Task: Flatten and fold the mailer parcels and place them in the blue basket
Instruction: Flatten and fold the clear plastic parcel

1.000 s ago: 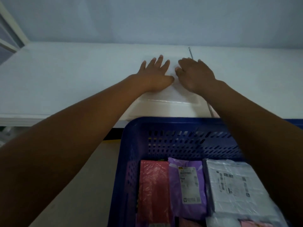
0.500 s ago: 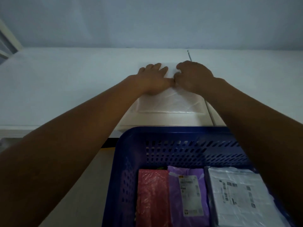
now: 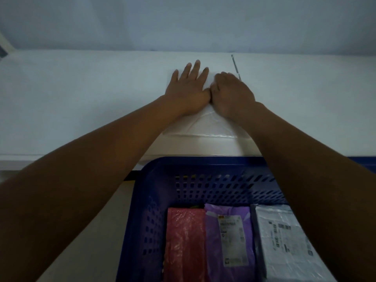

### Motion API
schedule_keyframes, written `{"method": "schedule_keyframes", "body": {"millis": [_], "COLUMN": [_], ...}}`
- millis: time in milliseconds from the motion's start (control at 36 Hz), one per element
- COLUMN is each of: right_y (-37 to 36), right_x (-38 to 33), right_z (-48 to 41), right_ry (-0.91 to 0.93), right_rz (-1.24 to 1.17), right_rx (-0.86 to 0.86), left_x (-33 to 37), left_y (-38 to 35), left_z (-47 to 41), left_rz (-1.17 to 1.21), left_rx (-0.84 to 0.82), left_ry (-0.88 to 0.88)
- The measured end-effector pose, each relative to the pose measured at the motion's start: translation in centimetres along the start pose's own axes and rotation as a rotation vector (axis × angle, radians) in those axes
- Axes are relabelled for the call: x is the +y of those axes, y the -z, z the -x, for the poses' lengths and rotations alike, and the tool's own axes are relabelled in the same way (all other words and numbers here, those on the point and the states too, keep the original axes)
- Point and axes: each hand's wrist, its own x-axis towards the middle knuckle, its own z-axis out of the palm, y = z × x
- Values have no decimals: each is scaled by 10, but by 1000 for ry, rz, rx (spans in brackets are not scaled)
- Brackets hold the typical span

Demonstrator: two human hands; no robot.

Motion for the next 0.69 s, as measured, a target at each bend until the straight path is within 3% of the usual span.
{"method": "schedule_keyframes", "body": {"millis": [111,306,361,528,695], "right_y": [-6,0,4,11,16], "right_x": [0,-8,-11,-18,-16], "right_z": [8,21,26,30,39], "right_ry": [31,67,52,-14,-27], "right_rz": [9,-52,1,214,166], "right_rx": [168,485,534,266,199], "left_x": [2,7,8,12,10], "left_y": [-1,5,7,14,24], "left_z": [0,20,28,35,48], "left_rz": [-14,55,25,1,-47], "left_rx": [-13,618,691,460,360], "left_ry": [6,-117,-104,4,-108]}}
